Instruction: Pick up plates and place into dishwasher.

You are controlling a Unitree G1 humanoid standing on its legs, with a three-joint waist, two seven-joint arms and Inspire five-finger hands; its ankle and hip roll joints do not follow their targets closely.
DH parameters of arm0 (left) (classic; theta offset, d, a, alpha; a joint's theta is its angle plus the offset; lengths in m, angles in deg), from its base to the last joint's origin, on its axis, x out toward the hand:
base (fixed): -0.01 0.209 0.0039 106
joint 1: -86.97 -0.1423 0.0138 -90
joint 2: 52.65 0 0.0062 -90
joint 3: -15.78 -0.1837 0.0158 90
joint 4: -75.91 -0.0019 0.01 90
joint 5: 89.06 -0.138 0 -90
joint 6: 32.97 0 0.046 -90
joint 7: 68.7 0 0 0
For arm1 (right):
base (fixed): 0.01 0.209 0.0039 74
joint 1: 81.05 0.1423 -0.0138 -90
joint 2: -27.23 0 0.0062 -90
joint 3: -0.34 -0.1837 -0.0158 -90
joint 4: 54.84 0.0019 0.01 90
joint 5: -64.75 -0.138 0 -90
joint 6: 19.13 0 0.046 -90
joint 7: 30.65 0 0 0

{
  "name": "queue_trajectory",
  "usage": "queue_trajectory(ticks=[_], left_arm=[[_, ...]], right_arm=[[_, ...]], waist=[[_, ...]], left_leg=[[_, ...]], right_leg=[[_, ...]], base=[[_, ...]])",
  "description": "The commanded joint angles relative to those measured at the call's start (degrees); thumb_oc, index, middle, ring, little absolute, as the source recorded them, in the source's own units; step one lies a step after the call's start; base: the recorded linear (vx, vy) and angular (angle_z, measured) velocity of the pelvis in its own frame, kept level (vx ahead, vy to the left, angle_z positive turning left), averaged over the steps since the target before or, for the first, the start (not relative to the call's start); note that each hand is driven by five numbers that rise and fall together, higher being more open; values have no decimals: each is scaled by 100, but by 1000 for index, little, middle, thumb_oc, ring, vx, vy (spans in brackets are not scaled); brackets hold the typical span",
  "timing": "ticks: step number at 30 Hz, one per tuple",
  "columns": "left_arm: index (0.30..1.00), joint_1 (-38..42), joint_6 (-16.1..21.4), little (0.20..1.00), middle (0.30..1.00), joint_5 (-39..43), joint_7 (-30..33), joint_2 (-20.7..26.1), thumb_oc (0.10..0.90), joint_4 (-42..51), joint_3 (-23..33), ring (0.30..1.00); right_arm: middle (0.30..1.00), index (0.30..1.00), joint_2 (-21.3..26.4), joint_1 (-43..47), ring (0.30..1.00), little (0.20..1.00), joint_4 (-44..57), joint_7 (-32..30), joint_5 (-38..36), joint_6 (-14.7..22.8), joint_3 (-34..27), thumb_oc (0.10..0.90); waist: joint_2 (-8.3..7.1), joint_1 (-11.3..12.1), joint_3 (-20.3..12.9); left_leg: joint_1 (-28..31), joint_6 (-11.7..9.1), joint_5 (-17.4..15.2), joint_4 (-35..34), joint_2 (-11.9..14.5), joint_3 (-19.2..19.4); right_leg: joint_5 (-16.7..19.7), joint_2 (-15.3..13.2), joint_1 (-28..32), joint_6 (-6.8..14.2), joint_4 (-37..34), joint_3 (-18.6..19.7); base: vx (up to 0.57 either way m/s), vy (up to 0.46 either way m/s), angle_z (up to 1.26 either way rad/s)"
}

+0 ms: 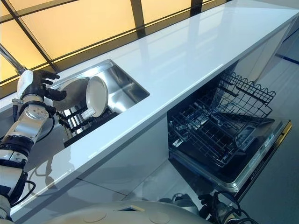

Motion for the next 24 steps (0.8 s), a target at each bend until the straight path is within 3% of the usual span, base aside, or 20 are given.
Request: queue_trajectory(ticks=[1, 9, 19, 21, 22, 23, 24], left_arm=[[900, 1126, -18, 900, 900, -719, 208, 332, 800, -202, -25, 900], [900, 1040, -312, 900, 900, -1343, 421, 140, 800, -640, -88, 900], [900, 911, -541, 900, 900, -1498, 785, -158, 800, -872, -54, 900], [804, 892, -537, 787, 804, -1364, 874, -190, 687, -912, -35, 804], [709, 886, -528, 678, 709, -1326, 900, -218, 578, -934, -19, 709], [554, 879, -536, 496, 554, -1260, 927, -261, 396, -947, -3, 554], [509, 876, -533, 444, 509, -1215, 940, -288, 344, -960, 7, 509]], right_arm=[[900, 900, -195, 95, 900, 900, 108, 84, -259, 284, 196, 800], [900, 900, -168, 38, 900, 900, 155, 109, -405, 396, 156, 800], [900, 900, -68, -44, 900, 900, 127, 37, -475, 462, 87, 800], [900, 900, -47, -65, 900, 900, 128, 33, -475, 479, 85, 800], [900, 900, -42, -63, 900, 900, 124, 28, -489, 472, 90, 800], [900, 900, -44, -61, 900, 900, 111, 25, -491, 482, 91, 800], [900, 900, -43, -59, 900, 900, 106, 28, -495, 483, 92, 800]], waist=[[-39, -142, -179], [-57, -240, -110], [-97, -335, 53], [-112, -343, 85], [-117, -345, 100], [-123, -348, 116], [-128, -348, 127]], left_leg=[[-175, 165, -533, 260, -485, -95], [-193, 194, -526, 251, -518, -54], [-315, 191, -515, 325, -498, 69], [-357, 186, -515, 359, -483, 108], [-377, 183, -516, 380, -477, 126], [-398, 180, -517, 400, -468, 146], [-411, 178, -518, 414, -462, 156]], right_leg=[[-312, 98, 5, 298, 120, 8], [-281, 125, -49, 312, 136, 104], [-196, 133, -169, 335, 104, 212], [-187, 130, -199, 336, 103, 203], [-181, 129, -213, 336, 104, 195], [-179, 129, -227, 336, 105, 192], [-178, 128, -235, 333, 107, 189]], base=[[50, 19, -1], [39, 9, -2], [31, -5, -7], [19, -21, -11], [21, -27, -16], [20, -24, -15], [20, -32, -11]])
